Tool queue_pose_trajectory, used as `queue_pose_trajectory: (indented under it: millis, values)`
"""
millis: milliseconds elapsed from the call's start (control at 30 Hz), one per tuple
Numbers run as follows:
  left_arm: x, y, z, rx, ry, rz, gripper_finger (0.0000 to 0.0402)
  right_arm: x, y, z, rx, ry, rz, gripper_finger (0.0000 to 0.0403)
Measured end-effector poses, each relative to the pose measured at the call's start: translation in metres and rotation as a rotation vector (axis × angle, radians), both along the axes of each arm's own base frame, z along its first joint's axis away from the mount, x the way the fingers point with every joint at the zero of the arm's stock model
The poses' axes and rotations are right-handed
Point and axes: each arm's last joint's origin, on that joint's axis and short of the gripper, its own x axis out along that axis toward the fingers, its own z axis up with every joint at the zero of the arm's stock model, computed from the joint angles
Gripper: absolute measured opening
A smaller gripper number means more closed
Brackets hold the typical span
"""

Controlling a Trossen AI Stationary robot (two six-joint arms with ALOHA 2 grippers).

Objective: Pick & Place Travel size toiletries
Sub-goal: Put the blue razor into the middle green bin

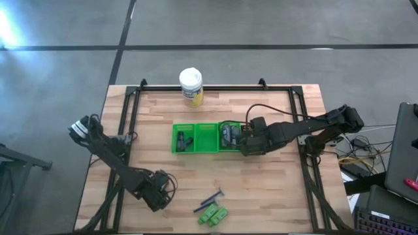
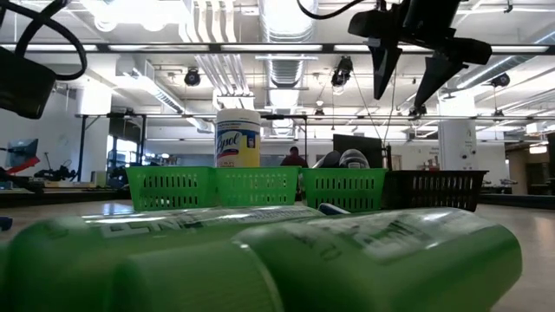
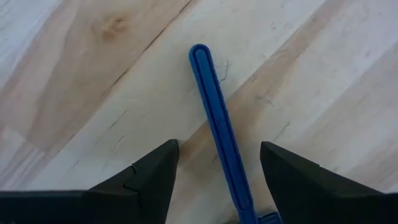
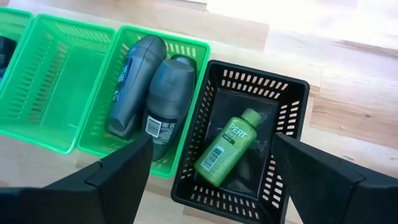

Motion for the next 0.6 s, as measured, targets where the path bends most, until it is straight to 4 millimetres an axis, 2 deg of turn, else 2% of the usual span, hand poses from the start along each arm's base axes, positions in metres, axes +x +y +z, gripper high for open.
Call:
queue_pose_trajectory:
  millis: [167, 467, 600]
  values:
    - [0.0, 0.0, 0.004, 0.005, 0.004, -0.012, 0.0191, 0.0, 0.001, 0.0, 0.0, 0.002, 0.008, 0.0311]
    - [0.002, -0.001, 0.007, 0.017, 0.002, -0.106, 0.0056, -0.003, 0.005, 0.004, 0.006, -0.01, 0.036, 0.0289]
    - [0.006, 0.0, 0.011, 0.02, -0.027, -0.142, 0.0033, -0.01, 0.011, 0.012, 0.018, -0.048, 0.049, 0.0277]
